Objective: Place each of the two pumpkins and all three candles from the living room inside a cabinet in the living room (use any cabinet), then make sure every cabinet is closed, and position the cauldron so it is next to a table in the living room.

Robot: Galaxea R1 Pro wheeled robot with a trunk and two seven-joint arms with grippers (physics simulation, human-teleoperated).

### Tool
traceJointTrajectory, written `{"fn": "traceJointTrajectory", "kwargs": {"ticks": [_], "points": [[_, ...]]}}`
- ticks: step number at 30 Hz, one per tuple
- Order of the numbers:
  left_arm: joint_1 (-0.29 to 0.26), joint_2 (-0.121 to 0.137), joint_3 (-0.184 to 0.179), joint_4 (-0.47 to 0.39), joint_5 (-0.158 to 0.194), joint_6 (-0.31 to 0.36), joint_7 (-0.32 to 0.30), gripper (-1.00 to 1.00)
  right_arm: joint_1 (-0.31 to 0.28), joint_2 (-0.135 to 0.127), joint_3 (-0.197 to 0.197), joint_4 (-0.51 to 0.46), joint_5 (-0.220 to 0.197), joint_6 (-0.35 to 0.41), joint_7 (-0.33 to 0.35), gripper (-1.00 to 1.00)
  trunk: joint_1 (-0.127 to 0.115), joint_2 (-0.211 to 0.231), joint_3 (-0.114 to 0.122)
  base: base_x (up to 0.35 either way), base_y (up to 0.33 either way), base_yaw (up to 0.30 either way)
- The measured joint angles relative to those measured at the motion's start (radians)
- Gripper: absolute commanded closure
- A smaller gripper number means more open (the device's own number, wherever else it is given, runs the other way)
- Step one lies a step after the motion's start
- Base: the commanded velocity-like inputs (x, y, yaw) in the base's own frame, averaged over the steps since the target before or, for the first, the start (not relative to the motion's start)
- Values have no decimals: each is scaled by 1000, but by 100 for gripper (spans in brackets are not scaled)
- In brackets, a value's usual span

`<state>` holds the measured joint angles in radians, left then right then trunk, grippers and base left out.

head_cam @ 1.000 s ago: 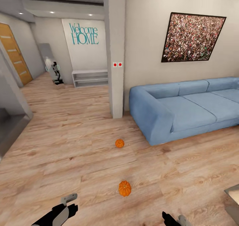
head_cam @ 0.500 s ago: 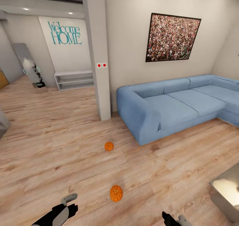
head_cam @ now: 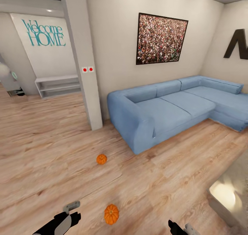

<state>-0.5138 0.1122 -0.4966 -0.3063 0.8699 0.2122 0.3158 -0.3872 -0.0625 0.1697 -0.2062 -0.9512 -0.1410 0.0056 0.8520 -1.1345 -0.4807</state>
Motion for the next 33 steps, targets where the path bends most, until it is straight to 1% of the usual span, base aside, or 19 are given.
{"fn": "traceJointTrajectory", "kwargs": {"ticks": [8, 14, 20, 23, 28, 33], "points": [[0, 0, 0, 0, 0, 0, 0, -100, 0, 0, 0, -1, 0, -1, 0, -100, 0, 0, 0, 289, -2, -217], [0, 0, 0, 0, 0, 0, 0, -100, 0, 0, 0, -1, 0, -1, 0, -100, 0, 0, 0, 280, -100, -51], [0, 0, 0, -1, 0, 0, -1, -100, 0, 0, 1, -1, 1, -1, 0, -100, 0, 0, 0, 72, -44, -3], [0, 0, -1, 0, 0, 0, -1, -100, 0, 0, 1, -1, 1, -1, 0, -100, 1, 0, 0, 8, -187, 0], [0, 0, -31, 0, 0, 0, 0, -100, 0, 0, 1, -1, 1, -1, 0, -100, 0, 0, 0, 84, -90, 0], [0, 0, -37, 0, 0, -27, 0, -100, 0, 0, 2, -1, 1, -1, 0, -100, 0, 0, 0, 231, -71, 0]]}}
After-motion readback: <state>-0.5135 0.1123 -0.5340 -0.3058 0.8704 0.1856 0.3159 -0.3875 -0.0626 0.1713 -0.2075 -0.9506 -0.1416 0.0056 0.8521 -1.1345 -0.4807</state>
